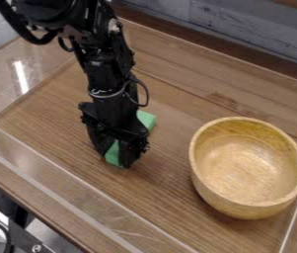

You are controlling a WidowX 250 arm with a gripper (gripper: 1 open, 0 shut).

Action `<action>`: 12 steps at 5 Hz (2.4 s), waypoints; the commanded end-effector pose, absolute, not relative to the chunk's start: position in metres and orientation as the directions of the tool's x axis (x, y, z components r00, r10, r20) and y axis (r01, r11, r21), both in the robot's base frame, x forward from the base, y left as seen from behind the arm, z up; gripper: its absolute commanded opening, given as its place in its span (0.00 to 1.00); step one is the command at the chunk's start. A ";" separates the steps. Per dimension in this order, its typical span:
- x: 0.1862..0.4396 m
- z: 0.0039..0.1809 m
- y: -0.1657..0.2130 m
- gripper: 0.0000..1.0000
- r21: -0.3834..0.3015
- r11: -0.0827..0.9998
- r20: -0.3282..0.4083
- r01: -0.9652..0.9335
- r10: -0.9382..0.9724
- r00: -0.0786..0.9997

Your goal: Put the green block in the brown bowl

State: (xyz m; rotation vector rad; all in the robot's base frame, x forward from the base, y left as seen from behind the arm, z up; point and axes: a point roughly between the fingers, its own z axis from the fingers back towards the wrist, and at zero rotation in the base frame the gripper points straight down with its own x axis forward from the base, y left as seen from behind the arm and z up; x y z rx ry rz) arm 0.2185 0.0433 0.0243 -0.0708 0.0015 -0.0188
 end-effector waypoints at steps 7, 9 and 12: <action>0.206 0.045 0.043 0.00 -0.114 0.993 -0.093 -0.030 0.020 0.995; 0.205 0.064 0.039 0.00 -0.117 0.992 -0.111 -0.042 0.029 0.993; 0.208 0.158 -0.017 0.00 -0.111 0.994 -0.087 -0.014 0.005 0.996</action>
